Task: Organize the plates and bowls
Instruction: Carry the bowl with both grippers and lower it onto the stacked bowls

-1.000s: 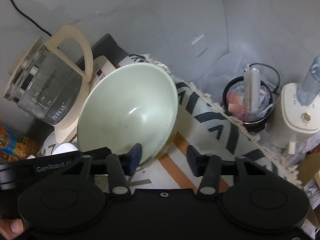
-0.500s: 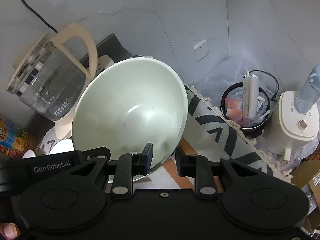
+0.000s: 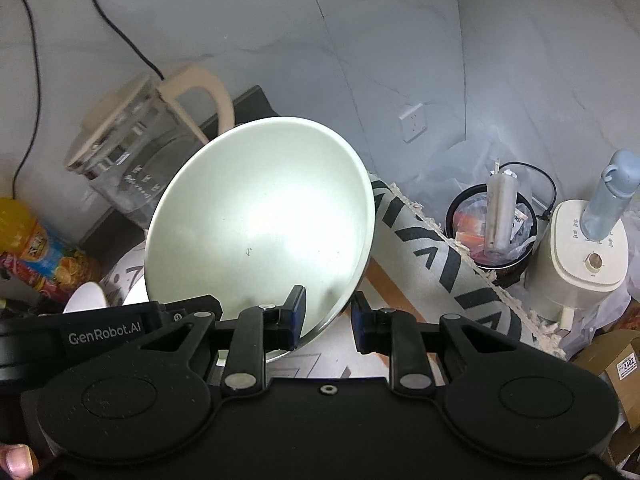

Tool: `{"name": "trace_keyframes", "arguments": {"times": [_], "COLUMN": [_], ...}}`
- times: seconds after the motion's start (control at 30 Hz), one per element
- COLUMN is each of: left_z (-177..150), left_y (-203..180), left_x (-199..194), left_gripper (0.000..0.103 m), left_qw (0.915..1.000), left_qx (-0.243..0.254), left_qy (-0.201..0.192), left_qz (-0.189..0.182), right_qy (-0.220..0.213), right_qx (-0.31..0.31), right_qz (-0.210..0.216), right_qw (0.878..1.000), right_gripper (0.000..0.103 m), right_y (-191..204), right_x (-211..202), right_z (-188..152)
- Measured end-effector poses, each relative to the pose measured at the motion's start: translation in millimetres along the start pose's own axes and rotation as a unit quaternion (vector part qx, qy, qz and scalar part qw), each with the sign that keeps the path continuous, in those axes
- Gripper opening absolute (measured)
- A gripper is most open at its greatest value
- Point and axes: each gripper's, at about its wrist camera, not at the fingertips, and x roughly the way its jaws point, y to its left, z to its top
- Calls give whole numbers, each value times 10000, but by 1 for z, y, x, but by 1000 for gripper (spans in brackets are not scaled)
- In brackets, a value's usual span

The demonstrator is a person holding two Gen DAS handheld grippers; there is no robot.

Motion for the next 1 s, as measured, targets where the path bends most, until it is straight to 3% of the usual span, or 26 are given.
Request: {"name": "trace_keyframes", "arguments": {"times": [0.6, 1.0], "left_z": [-52, -86], "left_y": [4, 16], "left_x": [-64, -96], "left_gripper": [20, 20], "left_qw": [9992, 9976], "left_qx": [-263, -523], "left_qy": [-293, -381], "left_qz": [106, 228], "right_qy": [-221, -143], "right_qx": [-494, -687], "right_qz": [228, 483], "right_qw": [9983, 9964], "right_gripper": [24, 24], "right_y": [23, 33], "right_x": [-56, -78], "right_z": [-34, -60]}}
